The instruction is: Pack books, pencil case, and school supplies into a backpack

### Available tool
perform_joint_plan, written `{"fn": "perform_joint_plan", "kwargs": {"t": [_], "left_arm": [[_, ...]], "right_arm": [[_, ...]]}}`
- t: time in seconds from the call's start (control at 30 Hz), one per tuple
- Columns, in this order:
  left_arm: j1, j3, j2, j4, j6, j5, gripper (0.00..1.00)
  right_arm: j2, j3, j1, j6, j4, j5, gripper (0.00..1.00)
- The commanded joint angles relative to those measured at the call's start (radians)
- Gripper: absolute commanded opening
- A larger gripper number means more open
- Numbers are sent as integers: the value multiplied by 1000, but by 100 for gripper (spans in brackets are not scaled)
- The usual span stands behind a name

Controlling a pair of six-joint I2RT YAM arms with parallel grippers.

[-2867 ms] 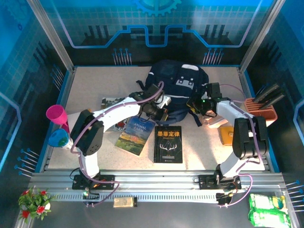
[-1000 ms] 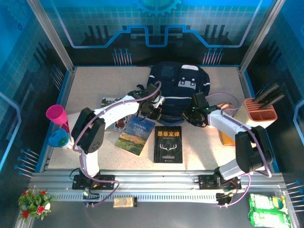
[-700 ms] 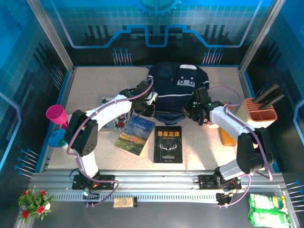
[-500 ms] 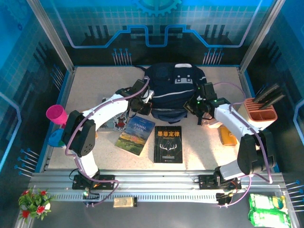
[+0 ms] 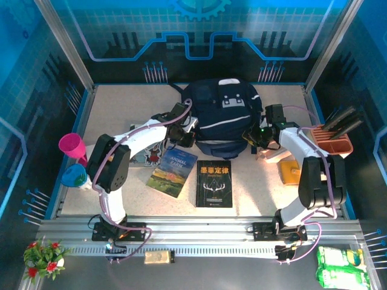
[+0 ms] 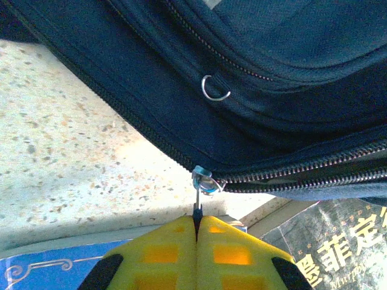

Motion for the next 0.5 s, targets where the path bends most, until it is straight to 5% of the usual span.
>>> {"fn": "perform_joint_plan", "kwargs": {"t": [0.0,0.13,0.47], "left_arm": [[-1,25,19,0,-32,54,0],[-32,37,29,-3,-33,48,0],[-69,18,4,12,-49,58,0]], "right_arm": [[-21,-12,-20,13,70,43,34],[-105,-61,3,76,79,80,59],[-246,-144,223,418,-13,239,81]]}}
